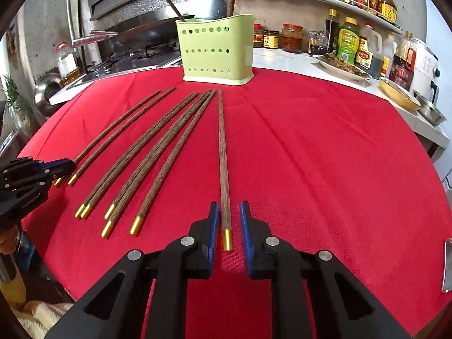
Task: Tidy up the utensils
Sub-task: 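Close the right tool on a chopstick while the left tool grasps another chopstick, then raise the left tool's chopstick upright over the green holder while the right tool carries its own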
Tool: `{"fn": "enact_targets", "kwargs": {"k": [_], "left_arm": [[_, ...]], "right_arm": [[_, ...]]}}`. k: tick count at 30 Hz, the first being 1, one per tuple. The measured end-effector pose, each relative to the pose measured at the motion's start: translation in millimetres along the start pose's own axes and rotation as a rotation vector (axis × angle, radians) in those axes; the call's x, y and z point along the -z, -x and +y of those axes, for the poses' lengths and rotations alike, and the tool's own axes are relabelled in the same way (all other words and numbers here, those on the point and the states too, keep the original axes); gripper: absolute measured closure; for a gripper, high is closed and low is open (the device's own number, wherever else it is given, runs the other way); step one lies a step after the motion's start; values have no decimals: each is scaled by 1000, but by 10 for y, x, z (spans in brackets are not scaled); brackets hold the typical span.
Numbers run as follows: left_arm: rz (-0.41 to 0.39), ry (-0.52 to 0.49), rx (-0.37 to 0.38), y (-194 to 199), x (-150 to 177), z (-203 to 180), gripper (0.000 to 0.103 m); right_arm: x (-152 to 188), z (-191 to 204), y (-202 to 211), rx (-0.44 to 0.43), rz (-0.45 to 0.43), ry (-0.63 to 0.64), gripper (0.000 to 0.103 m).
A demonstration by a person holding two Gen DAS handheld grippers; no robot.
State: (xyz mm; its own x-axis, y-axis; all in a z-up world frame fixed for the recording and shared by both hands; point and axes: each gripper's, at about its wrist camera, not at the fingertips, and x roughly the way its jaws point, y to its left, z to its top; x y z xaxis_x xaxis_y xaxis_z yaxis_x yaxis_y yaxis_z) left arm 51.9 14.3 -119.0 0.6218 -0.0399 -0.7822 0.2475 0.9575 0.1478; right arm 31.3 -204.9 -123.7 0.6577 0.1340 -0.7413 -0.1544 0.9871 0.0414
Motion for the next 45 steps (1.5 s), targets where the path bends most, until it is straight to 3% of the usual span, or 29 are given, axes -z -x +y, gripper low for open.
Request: {"fn": "enact_targets", "kwargs": {"k": [5, 9, 13, 32, 45], "left_arm": [[-18, 18, -15, 9, 27, -8, 96], [-27, -7, -37, 4, 14, -54, 96], [-35, 33, -1, 44, 16, 13, 96], [-412, 110, 21, 1137, -574, 411, 96], [-481, 111, 66, 1431, -772, 464, 96]], "right_arm": [[81, 1, 42, -6, -41, 1, 85], [106, 30, 38, -2, -73, 13, 94], [94, -38, 99, -32, -83, -34, 96], [-600, -202, 1026, -14, -388, -57, 96], [-1154, -183, 1443, 7, -504, -7, 96]]}}
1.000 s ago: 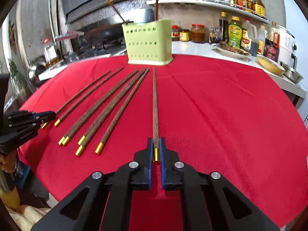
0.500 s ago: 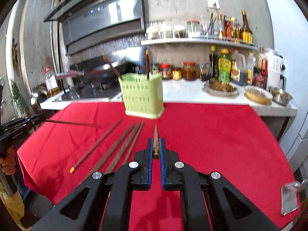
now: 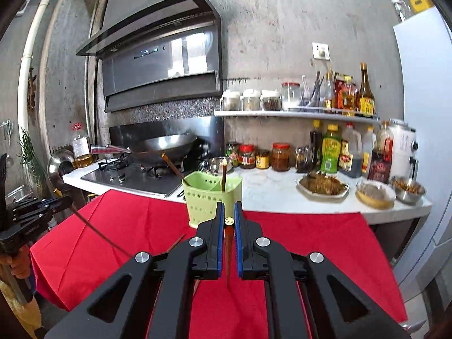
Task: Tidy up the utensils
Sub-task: 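Raise the left tool's chopstick upright over the green holder while the right tool carries its own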
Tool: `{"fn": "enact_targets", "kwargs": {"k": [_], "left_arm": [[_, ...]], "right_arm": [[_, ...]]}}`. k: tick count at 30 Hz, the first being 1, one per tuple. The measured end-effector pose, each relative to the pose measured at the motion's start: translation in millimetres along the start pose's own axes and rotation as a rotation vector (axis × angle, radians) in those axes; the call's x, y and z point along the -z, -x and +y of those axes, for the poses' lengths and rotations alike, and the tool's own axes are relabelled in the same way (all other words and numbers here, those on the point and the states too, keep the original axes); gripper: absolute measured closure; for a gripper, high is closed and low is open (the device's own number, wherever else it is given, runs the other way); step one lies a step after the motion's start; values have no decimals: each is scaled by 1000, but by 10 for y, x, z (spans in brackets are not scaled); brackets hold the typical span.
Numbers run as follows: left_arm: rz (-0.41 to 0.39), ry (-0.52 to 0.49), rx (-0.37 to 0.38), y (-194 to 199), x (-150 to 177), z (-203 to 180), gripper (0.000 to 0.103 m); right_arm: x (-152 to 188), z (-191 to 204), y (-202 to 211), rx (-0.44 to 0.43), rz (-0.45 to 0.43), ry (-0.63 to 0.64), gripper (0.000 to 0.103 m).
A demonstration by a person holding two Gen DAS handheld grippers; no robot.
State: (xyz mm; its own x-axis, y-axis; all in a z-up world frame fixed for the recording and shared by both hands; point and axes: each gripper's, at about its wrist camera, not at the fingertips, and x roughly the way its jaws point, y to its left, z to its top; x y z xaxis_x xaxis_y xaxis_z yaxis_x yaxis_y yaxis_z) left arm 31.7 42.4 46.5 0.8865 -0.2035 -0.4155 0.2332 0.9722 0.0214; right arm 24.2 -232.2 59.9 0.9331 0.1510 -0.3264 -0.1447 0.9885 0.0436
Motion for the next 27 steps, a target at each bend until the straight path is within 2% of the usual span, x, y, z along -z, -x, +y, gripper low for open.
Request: {"fn": "enact_targets", "kwargs": {"k": [7, 14, 18, 24, 27], "left_arm": [[1, 10, -2, -71, -67, 62, 96], [21, 16, -14, -235, 0, 108, 96], [64, 16, -10, -355, 107, 114, 96], [193, 7, -8, -694, 432, 92, 96], [193, 9, -18, -730, 518, 102, 96]], "right_arm": [[-113, -3, -133, 19, 3, 18, 96], [-67, -18, -299, 16, 13, 26, 95], [86, 4, -435, -4, 64, 22, 96], [472, 5, -751, -12, 179, 13, 96], [561, 16, -784, -2, 188, 15, 96]]}}
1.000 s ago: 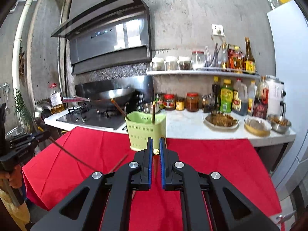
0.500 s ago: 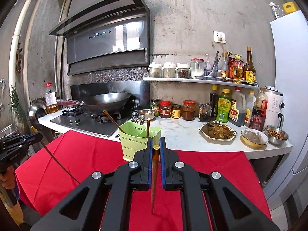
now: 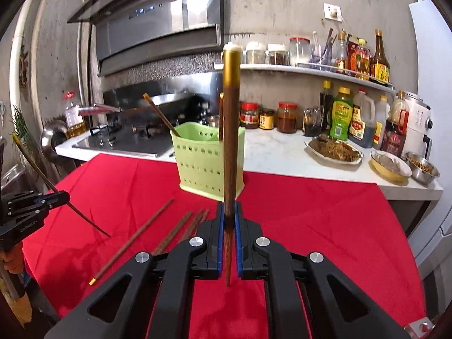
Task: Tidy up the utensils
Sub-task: 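Raise the left tool's chopstick upright over the green holder while the right tool carries its own, then drop the left tool's chopstick into the green holder and open it while the right tool releases its own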
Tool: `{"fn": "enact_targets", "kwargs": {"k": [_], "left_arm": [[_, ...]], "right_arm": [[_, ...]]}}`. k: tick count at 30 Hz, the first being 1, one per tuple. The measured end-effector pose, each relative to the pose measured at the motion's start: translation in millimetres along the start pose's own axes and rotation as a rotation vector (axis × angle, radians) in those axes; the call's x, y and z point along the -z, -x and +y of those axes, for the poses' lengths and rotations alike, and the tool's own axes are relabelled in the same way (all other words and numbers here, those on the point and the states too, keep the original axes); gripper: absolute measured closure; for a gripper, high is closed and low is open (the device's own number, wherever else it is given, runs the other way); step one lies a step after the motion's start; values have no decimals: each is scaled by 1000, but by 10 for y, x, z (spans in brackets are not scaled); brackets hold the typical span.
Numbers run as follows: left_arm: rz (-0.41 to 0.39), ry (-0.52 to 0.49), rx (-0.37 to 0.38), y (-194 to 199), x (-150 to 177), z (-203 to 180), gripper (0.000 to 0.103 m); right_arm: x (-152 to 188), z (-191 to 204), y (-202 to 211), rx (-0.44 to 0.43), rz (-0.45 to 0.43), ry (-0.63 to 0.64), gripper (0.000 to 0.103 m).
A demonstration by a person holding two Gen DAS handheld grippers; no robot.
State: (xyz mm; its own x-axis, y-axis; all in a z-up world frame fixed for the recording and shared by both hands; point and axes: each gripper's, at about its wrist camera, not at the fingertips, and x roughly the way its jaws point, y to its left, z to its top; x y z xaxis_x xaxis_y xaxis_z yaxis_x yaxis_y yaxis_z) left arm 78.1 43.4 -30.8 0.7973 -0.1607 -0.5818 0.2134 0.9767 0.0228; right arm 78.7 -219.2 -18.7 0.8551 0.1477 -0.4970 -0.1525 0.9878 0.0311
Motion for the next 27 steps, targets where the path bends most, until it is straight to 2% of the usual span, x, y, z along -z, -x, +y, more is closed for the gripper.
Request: {"fn": "enact_targets", "kwargs": {"k": [9, 15, 18, 22, 25, 27], "left_arm": [[-16, -6, 4, 75, -73, -11, 97], [-28, -27, 27, -63, -326, -75, 97], [-53, -41, 48, -120, -545, -172, 97], [-111, -70, 106, -219, -995, -367, 97], [-118, -86, 158, -392, -1268, -509, 97], [-131, -94, 157, -519, -1412, -582, 97]], "right_arm": [[-19, -36, -9, 6, 3, -12, 97], [-205, -139, -136, 7, 11, -18, 97], [-437, -170, -164, 15, -28, -6, 97], [-880, -231, -213, 28, -111, -1, 97], [-1163, -245, -278, 30, -165, 11, 96], [-1332, -241, -331, 26, -202, 21, 96]]}}
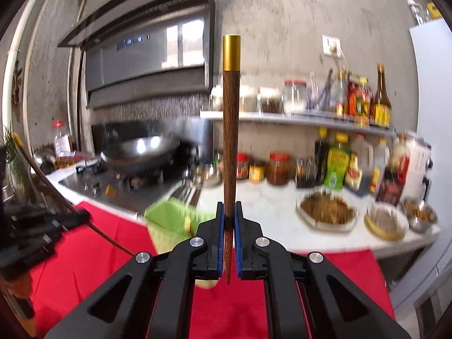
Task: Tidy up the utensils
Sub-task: 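Drop the left tool's chopstick into the green holder and open it while the right tool releases its own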
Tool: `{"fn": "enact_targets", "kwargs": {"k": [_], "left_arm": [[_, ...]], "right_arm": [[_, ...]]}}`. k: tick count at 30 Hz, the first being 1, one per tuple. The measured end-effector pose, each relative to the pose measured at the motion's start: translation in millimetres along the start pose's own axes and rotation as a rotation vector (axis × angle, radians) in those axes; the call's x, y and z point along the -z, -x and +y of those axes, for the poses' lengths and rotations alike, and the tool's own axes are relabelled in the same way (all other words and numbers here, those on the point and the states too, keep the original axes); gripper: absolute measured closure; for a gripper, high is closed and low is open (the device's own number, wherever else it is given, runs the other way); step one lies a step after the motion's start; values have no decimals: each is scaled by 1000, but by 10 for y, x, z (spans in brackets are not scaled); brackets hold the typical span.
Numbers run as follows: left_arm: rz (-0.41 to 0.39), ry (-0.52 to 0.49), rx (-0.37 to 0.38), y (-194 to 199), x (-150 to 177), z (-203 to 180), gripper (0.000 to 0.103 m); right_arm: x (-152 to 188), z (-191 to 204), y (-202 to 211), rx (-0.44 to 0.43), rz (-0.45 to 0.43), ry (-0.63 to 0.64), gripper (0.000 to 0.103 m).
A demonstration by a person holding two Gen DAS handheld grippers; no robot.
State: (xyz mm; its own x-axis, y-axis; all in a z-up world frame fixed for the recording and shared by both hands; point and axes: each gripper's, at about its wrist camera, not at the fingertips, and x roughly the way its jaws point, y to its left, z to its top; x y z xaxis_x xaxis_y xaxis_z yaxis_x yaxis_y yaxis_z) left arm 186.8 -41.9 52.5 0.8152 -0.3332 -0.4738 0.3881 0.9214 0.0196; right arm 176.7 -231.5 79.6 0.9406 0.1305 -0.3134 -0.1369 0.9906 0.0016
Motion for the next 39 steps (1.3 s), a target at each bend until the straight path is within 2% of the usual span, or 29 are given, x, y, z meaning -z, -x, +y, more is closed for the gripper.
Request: {"fn": "enact_targets", "kwargs": {"k": [4, 6, 11, 16, 20, 24, 30, 34, 39], "left_arm": [[-45, 13, 4, -215, -276, 21, 97], [-43, 13, -4, -359, -359, 31, 97], [3, -10, -26, -645, -333, 26, 96], [17, -17, -30, -739, -311, 72, 96], [16, -4, -23, -750, -350, 109, 93], [-11, 7, -22, -624, -437, 113, 91], [-79, -1, -50, -137, -514, 41, 90], [-83, -6, -116, 191, -348, 24, 90], [-21, 23, -184, 485, 190, 85, 90]], "right_arm": [[-253, 30, -195, -21, -54, 6, 96], [-298, 47, -313, -34, -57, 4, 96], [-203, 89, -652, -62, 6, 8, 96], [-9, 109, -901, -64, 74, 0, 96], [18, 106, -956, -54, 103, -1, 91], [-73, 42, -796, -33, 77, -10, 79], [-224, -33, -267, 4, 17, -1, 74], [-113, -32, 130, 18, 14, 16, 73], [376, 15, 516, 1, 69, -2, 73]]}}
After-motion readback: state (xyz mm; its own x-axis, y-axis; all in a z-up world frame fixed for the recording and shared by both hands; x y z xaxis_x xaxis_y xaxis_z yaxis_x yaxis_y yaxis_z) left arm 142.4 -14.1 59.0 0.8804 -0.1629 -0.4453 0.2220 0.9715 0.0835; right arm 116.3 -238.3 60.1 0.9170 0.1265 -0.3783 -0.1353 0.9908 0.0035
